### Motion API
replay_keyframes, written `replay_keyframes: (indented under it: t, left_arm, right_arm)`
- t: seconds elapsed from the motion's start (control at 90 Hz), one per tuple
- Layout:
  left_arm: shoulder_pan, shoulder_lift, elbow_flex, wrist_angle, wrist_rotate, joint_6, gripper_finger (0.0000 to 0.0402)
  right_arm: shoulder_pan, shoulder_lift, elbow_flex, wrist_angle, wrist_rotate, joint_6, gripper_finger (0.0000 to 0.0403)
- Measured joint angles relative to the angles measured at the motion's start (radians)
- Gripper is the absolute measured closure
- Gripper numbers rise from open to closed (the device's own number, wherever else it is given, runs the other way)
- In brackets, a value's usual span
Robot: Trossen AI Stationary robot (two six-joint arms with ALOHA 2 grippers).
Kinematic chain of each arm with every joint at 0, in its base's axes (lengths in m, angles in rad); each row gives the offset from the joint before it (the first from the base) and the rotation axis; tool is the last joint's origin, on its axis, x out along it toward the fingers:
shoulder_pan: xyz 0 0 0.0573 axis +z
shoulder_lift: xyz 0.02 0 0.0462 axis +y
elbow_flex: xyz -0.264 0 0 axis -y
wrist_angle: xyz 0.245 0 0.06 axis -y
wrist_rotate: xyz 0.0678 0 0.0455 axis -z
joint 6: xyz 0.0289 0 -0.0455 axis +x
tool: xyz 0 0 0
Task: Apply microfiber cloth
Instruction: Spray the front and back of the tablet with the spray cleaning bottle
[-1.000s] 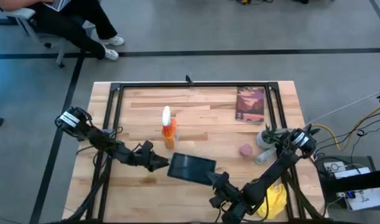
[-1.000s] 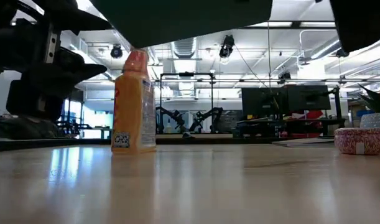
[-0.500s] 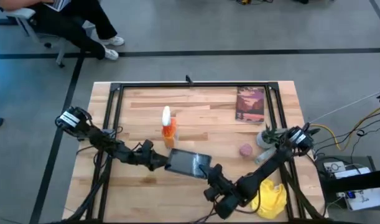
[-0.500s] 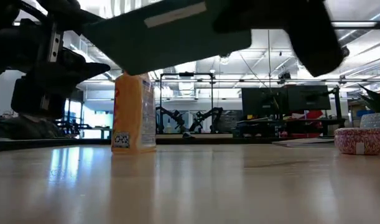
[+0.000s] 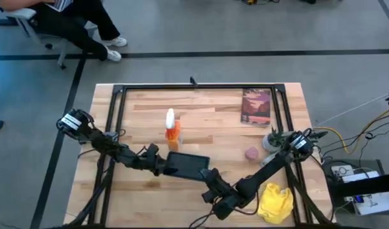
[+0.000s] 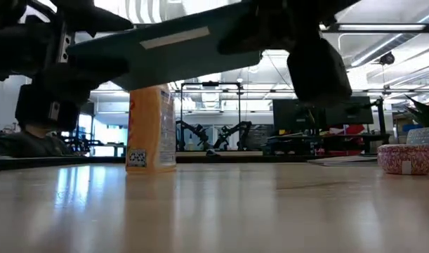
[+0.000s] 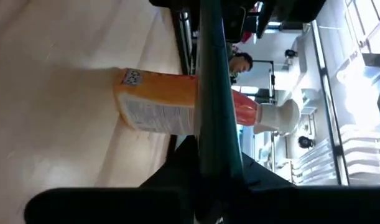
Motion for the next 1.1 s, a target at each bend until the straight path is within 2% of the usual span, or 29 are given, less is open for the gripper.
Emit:
replay_keyframes:
  t: [0.311,0.656,0.878,1.1]
  left_arm:
    - [0.005,0.000,0.000,-0.017,0.000,0.027,0.0286]
    - [0.006,0.000,0.001,-0.020,-0.056,0.132,0.0371]
    - [0.005,0.000,0.002,-0.035,-0.074,0.200,0.0389]
    - [0.006,0.000,0.002,-0.043,-0.084,0.204,0.0389]
  right_arm:
    - [0.004,0.000,0.000,-0.001,0.002,-0.001,0.0382]
    - [0.004,0.000,-0.001,-0.011,-0.056,-0.015,0.0346]
    - [0.004,0.000,-0.002,-0.021,-0.140,0.056,0.0306]
    - [0.006,0.000,-0.002,-0.018,-0.152,0.089,0.0248]
